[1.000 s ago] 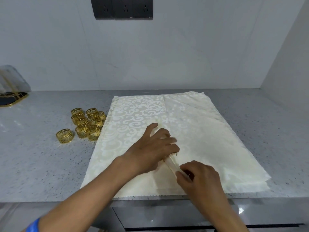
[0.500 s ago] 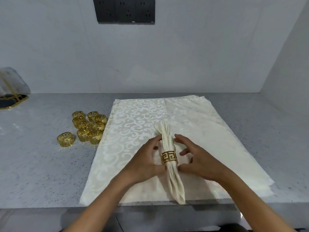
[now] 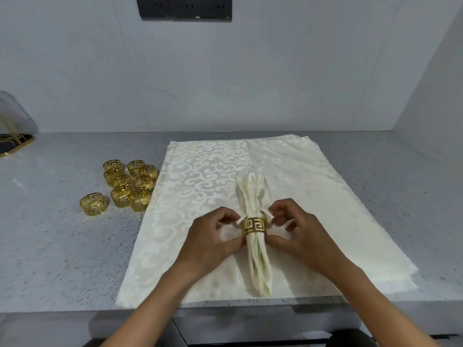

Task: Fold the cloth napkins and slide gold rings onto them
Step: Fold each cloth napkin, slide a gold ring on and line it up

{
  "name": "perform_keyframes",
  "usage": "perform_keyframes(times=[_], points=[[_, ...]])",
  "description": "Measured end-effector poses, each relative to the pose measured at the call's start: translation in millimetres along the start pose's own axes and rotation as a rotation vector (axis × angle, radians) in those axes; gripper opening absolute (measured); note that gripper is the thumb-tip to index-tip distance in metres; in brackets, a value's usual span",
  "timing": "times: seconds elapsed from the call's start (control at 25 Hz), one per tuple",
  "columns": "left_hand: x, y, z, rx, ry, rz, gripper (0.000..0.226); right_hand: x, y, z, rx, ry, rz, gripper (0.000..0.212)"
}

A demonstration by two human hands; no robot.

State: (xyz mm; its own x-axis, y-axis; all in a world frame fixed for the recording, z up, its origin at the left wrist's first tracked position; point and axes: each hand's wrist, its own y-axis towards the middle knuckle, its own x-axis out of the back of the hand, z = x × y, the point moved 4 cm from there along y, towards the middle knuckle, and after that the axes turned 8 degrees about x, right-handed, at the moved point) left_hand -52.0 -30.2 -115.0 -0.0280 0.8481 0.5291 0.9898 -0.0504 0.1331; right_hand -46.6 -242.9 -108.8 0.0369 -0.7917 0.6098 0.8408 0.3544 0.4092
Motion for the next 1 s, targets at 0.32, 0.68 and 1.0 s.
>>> perform_keyframes(times=[0.32, 0.68, 1.0], points=[[-14.7, -12.2, -8.7, -0.046, -0.082, -0.153, 0.021, -14.3, -13.5, 8.4, -0.044, -0.218, -0.156, 0.011], [15.5, 5.3, -22.7, -0.034, 0.067, -0.229, 0.032, 30.5, 11.0, 11.9, -0.056, -0.131, -0.231, 0.024], [19.2, 82.2, -34.4, -0.232, 0.484, -0.074, 0.026, 21.3, 90.4, -3.2, 0.034, -0.573, 0.120, 0.024]])
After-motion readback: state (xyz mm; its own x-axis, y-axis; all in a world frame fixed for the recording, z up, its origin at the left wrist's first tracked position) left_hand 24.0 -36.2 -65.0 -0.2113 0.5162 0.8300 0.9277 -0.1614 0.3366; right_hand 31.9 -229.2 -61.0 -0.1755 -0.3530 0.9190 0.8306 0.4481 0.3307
